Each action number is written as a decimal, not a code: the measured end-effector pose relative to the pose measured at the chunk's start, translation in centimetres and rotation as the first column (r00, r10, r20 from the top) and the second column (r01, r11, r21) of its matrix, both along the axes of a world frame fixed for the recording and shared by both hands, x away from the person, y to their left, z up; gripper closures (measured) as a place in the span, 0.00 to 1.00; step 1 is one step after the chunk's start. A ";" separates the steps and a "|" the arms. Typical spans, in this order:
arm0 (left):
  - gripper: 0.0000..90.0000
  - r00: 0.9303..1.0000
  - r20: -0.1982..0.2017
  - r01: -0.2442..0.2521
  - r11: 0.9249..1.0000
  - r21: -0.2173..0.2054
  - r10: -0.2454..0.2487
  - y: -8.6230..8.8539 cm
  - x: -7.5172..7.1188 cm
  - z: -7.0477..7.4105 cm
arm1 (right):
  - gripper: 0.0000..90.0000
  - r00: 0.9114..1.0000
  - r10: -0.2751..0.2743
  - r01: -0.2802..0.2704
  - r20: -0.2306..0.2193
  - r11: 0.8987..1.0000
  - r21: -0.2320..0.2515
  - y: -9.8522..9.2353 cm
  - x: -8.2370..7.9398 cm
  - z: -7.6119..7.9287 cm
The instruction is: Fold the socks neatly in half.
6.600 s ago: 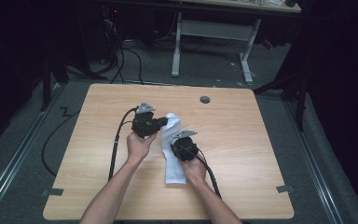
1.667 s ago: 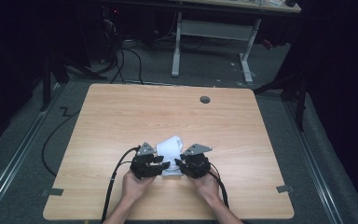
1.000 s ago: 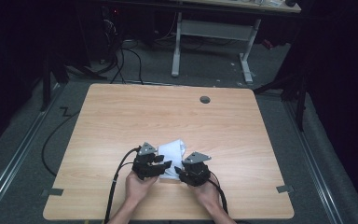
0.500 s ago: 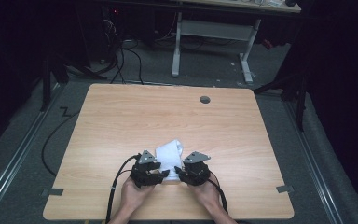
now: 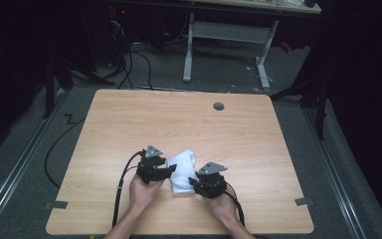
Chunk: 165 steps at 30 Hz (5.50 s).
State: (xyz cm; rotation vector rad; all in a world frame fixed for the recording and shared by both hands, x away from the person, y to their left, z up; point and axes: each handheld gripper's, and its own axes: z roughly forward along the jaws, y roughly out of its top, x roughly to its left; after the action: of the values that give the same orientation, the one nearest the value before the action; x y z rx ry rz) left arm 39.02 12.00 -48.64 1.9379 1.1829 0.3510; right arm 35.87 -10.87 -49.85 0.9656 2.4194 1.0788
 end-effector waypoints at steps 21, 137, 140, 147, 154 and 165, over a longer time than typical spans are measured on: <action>0.50 0.994 -0.097 -0.042 0.999 0.010 0.043 -0.1 4.7 -0.4 | 0.88 1.000 0.019 -0.019 0.001 0.995 0.093 0.8 1.1 2.2; 0.93 0.943 0.129 0.317 0.945 -0.077 -0.306 -0.2 -3.0 1.2 | 0.67 0.999 0.003 -0.004 0.036 1.000 0.011 4.1 -0.2 -0.7; 0.93 0.947 0.125 0.307 0.948 -0.087 -0.296 -0.1 -3.4 0.4 | 0.66 0.999 0.005 -0.005 0.040 1.000 0.011 4.0 -0.3 -0.6; 0.93 0.954 0.120 0.286 0.954 -0.091 -0.275 0.3 -3.5 -0.1 | 0.52 0.999 0.024 -0.025 0.023 0.999 0.035 3.3 -0.7 0.0; 0.93 0.955 0.116 0.283 0.955 -0.085 -0.273 0.2 -3.8 -0.5 | 0.51 0.999 0.037 -0.039 0.031 0.997 0.059 2.0 -2.0 0.6; 0.92 0.961 0.121 0.258 0.963 -0.080 -0.247 0.1 -3.0 -1.3 | 0.63 1.000 -0.006 0.006 0.017 1.000 -0.012 2.6 -1.8 -1.0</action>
State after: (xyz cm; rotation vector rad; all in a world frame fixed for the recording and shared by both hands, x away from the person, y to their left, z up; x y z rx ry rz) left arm 36.02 12.05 -49.98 1.9326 0.8531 0.2567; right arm 34.03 -8.30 -50.86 0.9557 2.4052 1.0653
